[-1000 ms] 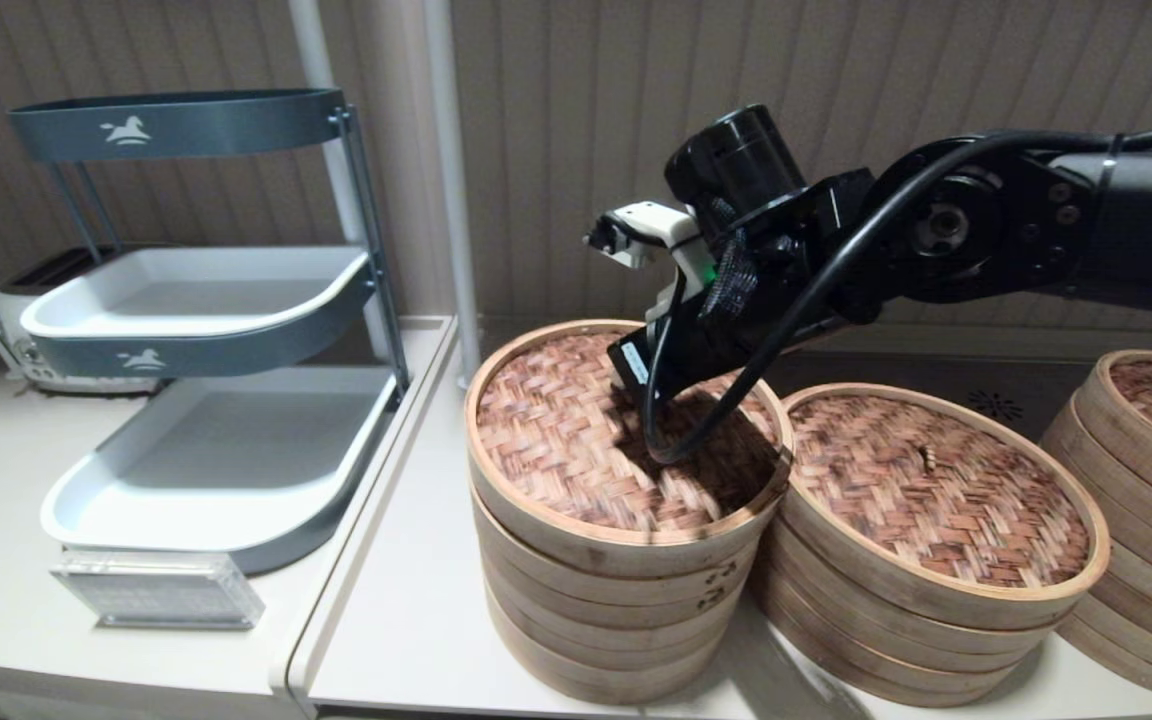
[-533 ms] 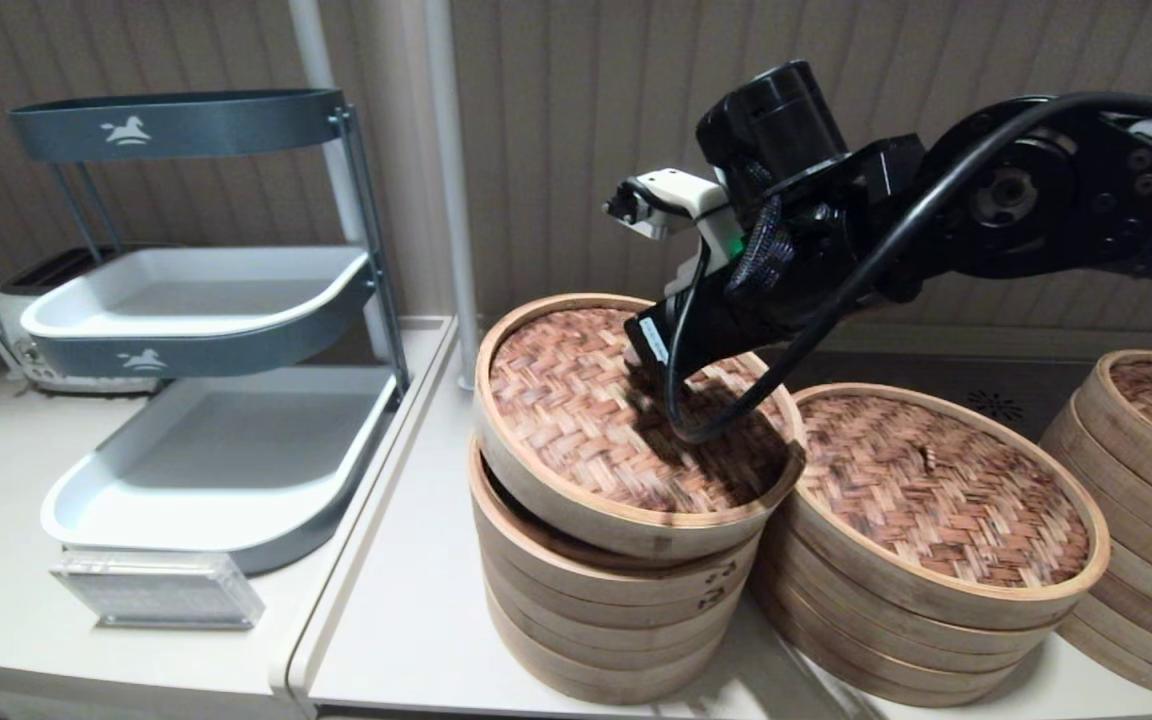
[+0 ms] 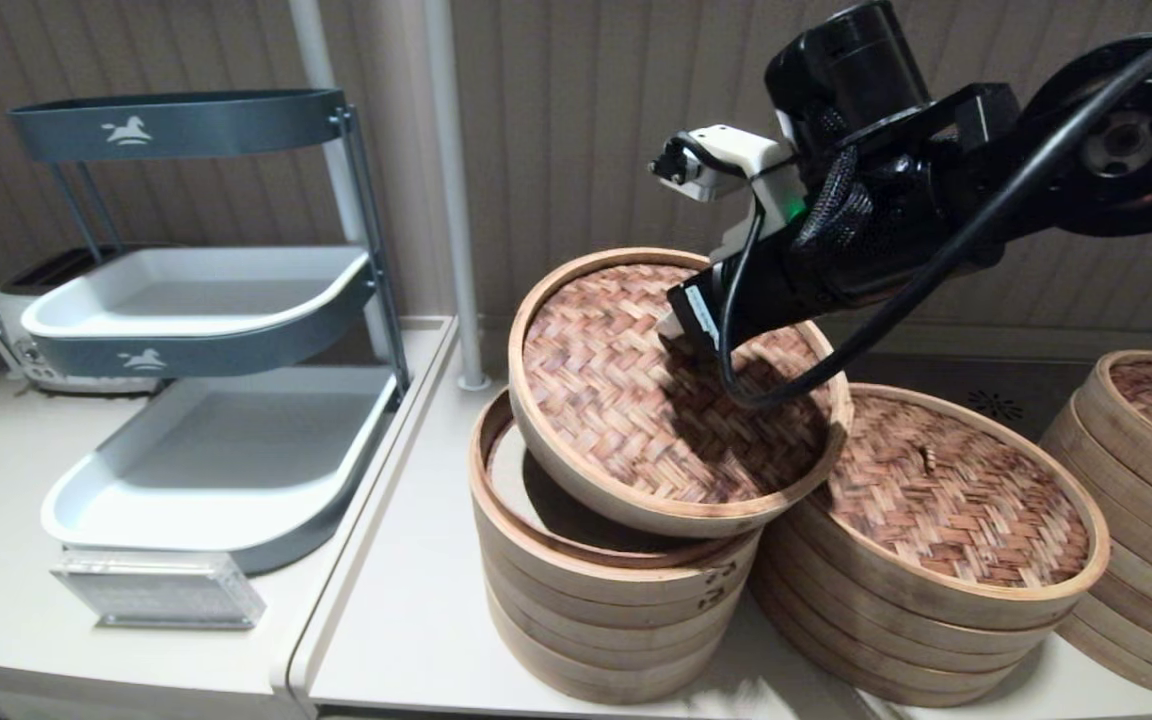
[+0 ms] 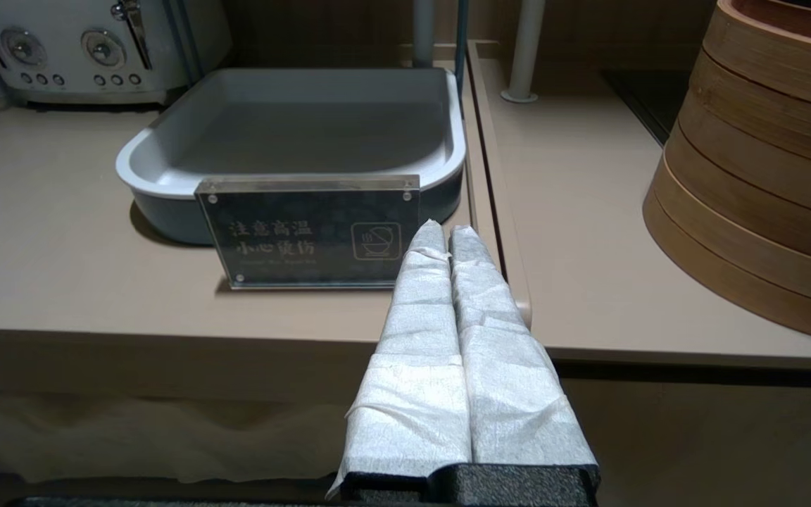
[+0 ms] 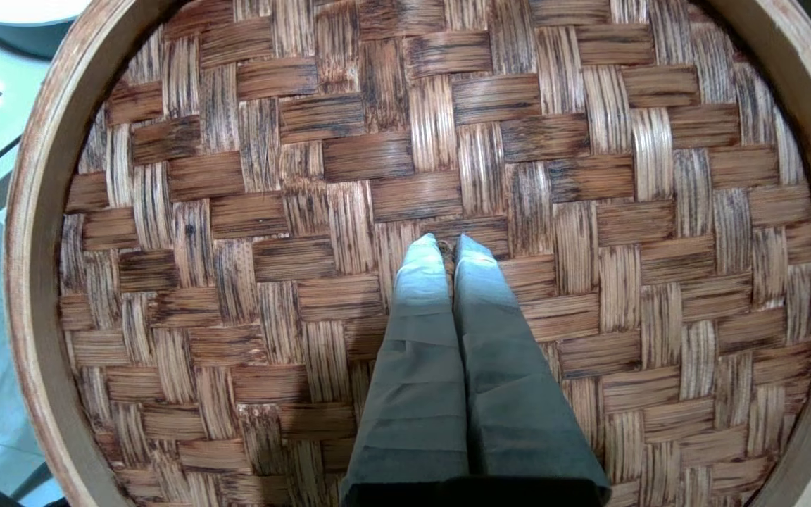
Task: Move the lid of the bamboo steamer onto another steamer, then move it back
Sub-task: Put the steamer
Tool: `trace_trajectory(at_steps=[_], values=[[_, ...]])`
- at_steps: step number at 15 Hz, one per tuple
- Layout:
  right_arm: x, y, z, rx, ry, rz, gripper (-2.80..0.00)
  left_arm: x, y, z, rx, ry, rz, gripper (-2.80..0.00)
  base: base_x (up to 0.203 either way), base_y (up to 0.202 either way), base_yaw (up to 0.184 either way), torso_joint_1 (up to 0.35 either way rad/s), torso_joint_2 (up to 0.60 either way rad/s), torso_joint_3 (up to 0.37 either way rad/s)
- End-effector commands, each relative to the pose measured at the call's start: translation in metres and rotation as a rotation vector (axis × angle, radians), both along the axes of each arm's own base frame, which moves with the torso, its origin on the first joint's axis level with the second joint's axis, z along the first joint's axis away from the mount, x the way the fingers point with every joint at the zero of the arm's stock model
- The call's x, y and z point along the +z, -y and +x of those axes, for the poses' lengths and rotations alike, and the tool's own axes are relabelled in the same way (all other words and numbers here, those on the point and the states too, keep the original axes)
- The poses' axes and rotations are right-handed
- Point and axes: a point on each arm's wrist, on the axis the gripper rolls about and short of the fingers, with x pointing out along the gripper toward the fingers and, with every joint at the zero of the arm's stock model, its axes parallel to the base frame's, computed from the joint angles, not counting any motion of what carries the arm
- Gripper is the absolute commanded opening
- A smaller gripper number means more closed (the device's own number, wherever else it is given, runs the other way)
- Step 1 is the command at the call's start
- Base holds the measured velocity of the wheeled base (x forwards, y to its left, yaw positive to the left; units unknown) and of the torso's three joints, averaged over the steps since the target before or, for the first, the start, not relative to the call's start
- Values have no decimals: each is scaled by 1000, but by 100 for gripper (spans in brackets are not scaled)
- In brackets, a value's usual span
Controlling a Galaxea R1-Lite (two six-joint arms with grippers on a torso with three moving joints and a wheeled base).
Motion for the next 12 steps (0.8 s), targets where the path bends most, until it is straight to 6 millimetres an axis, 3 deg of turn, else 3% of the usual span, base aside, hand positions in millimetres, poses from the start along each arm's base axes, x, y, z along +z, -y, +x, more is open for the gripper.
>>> trace_trajectory(at_steps=[1,12], values=[[9,11,-6,-17,16,8,-280,-8,0,2,0,-27,0,-280,0,0,0,0,0,0],[28,69,-19,-142,2,-26,-280,-8,0,2,0,-27,0,-280,0,0,0,0,0,0]])
